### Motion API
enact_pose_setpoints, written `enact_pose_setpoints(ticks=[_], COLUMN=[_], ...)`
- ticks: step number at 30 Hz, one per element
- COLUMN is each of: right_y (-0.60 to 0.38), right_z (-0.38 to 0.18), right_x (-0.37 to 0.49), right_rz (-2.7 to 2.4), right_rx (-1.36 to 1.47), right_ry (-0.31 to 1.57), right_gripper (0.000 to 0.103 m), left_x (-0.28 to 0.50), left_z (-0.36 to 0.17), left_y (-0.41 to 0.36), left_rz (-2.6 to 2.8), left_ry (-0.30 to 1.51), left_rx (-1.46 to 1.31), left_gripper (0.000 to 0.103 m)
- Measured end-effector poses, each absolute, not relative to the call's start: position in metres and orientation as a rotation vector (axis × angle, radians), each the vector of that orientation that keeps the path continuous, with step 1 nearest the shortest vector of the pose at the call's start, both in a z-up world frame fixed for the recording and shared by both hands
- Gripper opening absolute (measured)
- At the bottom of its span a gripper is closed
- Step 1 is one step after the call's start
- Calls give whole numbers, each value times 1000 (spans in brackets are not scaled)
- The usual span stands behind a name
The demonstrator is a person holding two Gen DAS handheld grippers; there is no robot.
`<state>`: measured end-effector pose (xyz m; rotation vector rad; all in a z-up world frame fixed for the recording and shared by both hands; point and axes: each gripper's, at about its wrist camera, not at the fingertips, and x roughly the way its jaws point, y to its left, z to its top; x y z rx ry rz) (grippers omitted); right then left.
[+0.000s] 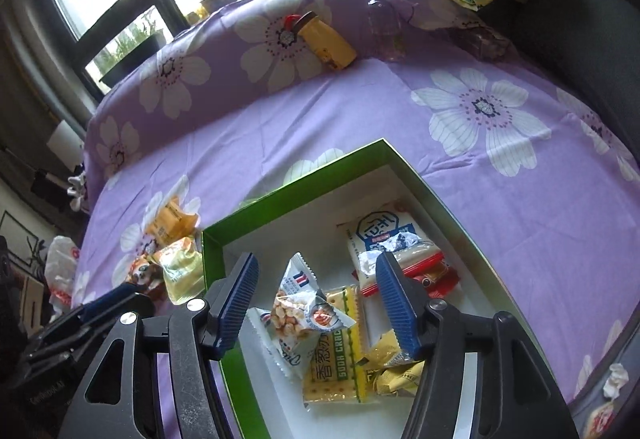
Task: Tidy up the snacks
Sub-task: 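Move the right tool back to the orange panda-print packet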
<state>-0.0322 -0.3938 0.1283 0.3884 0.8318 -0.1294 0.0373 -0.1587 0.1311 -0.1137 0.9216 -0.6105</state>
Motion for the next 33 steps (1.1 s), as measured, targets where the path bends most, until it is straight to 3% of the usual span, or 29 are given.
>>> enact_pose_setpoints(ticks=[5,10,13,21,33], right_y=[-371,-339,-320,-264,-205], right_z=[131,131,132,117,54], right_x=[-28,-21,-15,42,112], right_rz=[-128,-96,-37,297,247], right_rx=[335,271,284,547,648], right_ry=[828,826,828,970,1196], right_gripper=[72,73,73,74,74], left_x=[51,73,82,112,131], left_z=[128,113,117,69,38], left_y=[-85,-37,-18,-6,-11], left_rz=[-487,-330,-298,-282,-331], left_ry=[888,968,925,1112,1138], left_rx=[-183,-259,-279,-339,-358], left_gripper=[73,74,81,81,80])
